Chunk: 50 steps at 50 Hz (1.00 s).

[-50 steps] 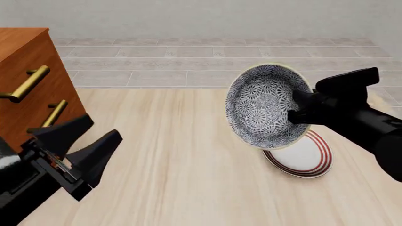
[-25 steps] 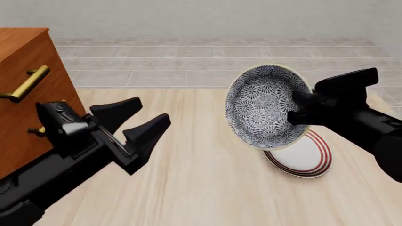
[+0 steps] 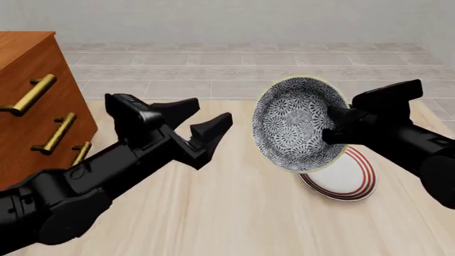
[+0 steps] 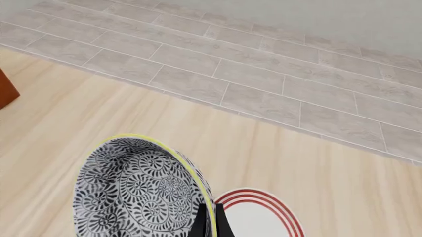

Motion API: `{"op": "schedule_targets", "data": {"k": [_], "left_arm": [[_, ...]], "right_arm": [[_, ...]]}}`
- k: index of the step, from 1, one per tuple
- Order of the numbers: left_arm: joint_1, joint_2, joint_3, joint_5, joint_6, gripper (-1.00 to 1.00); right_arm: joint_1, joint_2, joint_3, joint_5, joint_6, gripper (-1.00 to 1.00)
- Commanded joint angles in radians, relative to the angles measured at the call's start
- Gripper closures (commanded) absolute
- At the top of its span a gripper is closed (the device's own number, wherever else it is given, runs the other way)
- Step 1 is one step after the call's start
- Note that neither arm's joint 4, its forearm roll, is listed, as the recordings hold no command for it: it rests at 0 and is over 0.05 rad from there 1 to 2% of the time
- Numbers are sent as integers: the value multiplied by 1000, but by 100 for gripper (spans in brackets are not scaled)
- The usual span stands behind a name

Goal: Put the bowl on top of the cabinet.

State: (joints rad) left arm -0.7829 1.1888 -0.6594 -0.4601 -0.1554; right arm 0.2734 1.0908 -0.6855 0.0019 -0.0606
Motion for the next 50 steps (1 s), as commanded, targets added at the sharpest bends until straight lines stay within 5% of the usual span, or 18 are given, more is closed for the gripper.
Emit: {"op": "schedule_targets", "data": {"k": [1,50], "left_arm": [[-16,120,-68,-24,-24,-100],[-3,482,-290,-22,-35,-100]], "right_arm": [[5,-2,-3,-3,6,100],[35,-15,9,7,11,100]]}}
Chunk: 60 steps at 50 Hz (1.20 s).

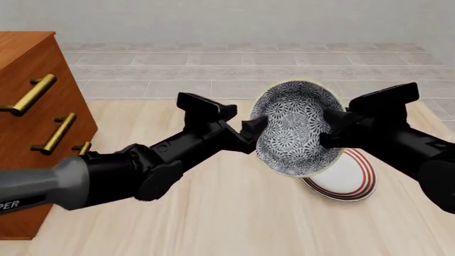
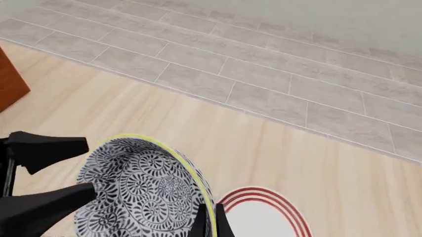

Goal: Put the bowl on top of the cabinet.

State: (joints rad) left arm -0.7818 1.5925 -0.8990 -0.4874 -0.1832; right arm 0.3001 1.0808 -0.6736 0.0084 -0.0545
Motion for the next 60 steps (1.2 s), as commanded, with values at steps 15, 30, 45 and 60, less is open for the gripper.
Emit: {"op": "schedule_targets", "data": {"k": [15,30,45,60], "left_arm": [[-11,176,-106,9,-18,-100],[-9,245,-151,19,-17,-100],[-29,255,-147,11,-23,100],[-33,240,-138,9,-20,100]], "right_arm": [[13,-8,-2,3,5,100],[16,-14,-1,7,5,100],[19,-22,0,13,5,100],[23,-20,4,9,4,100]]}}
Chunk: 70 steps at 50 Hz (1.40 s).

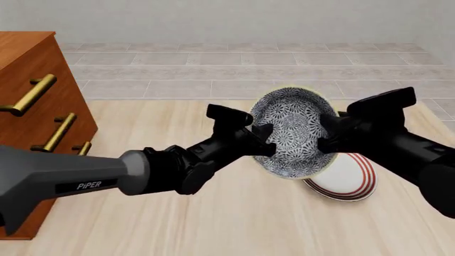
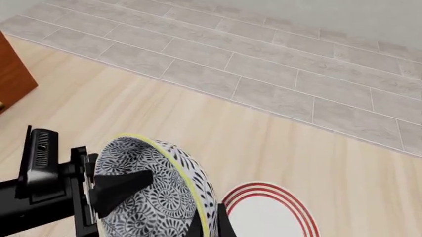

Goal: Put the bowl on top of the cabinet.

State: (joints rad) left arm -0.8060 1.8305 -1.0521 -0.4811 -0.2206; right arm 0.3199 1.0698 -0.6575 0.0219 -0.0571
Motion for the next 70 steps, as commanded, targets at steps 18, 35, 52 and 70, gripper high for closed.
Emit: {"op": "schedule_targets", "data": {"k": [18,35,52,70], "left_arm": [[5,-25,31,-3,29,100],[60,-90,68,2,95,100],[137,-223,128,40,210,100],[192,-388,204,132,289,100]], "right_arm": [[1,-22,-15,3,9,-100],[47,-112,-7,54,37,-100],[56,-165,-9,88,41,-100],[81,-175,-2,85,40,-100]]}}
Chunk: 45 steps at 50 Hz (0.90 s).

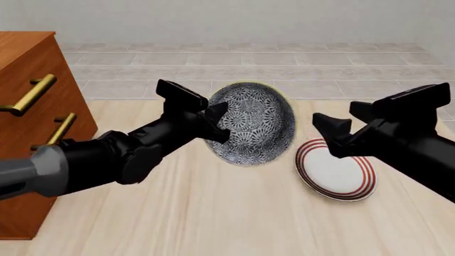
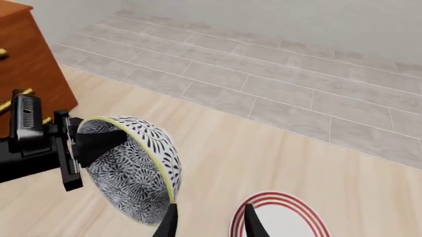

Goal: Put the bowl on top of the cabinet.

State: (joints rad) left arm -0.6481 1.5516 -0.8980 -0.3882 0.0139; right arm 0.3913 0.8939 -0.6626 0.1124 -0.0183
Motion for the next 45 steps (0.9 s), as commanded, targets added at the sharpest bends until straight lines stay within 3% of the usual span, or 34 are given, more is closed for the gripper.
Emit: {"op": "schedule_targets", "data": {"k": [1,25,45], "left_arm": [[38,-121,58,39,55,100],[112,-327,155,110,46,100],[113,-338,164,107,47,100]], "right_arm": [[10,1,3,-5,2,-100],[24,9,9,-12,0,-100],[24,8,9,-11,0,-100]]}}
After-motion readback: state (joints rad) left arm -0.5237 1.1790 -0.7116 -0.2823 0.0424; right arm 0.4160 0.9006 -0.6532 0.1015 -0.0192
